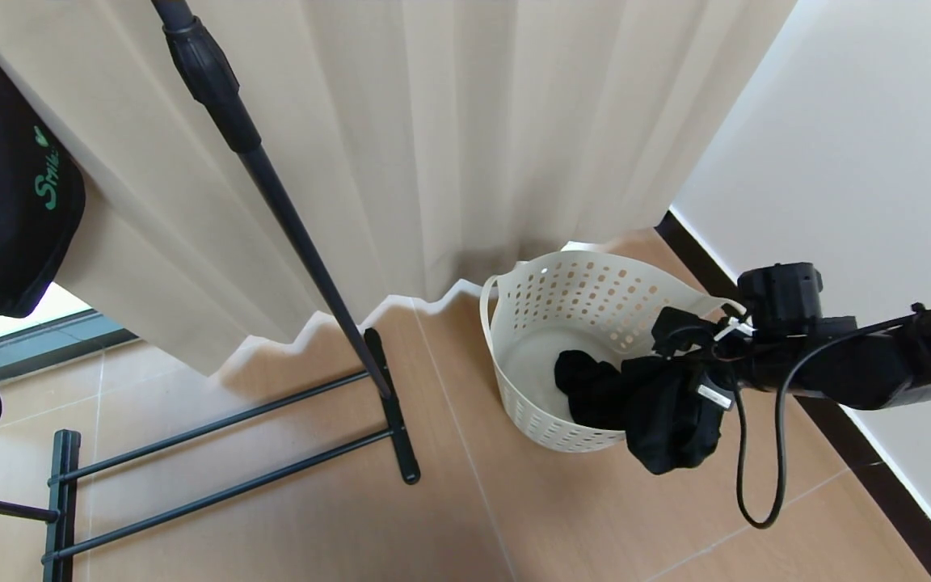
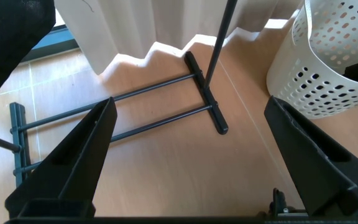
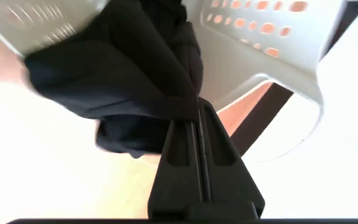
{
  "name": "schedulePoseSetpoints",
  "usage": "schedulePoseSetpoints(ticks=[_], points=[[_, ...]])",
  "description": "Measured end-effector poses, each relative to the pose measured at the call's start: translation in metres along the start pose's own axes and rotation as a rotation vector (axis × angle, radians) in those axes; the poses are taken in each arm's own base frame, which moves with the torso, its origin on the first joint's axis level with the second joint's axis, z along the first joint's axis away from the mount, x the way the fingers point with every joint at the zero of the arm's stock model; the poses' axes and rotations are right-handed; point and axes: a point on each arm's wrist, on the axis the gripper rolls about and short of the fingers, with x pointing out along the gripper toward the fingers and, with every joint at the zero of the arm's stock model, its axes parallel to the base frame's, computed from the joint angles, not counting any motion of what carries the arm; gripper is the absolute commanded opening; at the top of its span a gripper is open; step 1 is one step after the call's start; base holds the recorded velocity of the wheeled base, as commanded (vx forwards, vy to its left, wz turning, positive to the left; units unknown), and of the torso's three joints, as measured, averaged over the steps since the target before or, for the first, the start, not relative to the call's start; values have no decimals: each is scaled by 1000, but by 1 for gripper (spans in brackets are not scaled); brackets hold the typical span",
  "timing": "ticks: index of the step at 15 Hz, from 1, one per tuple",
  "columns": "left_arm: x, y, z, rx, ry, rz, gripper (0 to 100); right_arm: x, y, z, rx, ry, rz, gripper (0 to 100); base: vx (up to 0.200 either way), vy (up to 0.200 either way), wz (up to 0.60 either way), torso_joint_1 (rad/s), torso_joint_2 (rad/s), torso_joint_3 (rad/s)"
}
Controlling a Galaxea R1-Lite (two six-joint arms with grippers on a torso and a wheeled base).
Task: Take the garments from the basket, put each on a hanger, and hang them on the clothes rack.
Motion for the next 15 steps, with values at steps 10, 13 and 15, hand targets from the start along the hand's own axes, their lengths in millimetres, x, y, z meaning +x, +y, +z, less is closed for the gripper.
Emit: schedulePoseSetpoints(ticks=[10,13,15], points=[[0,0,0,7,0,0,100,-141,20,3,292,-234,-82,0,0,0,0,0,0,0],[0,0,0,7,1,0,100,-156,26,-5,365,-264,-92,0,0,0,0,1,1,119],[0,0,0,7,-1,0,100,-162,28,-8,401,-272,-94,0,0,0,0,5,2,188]])
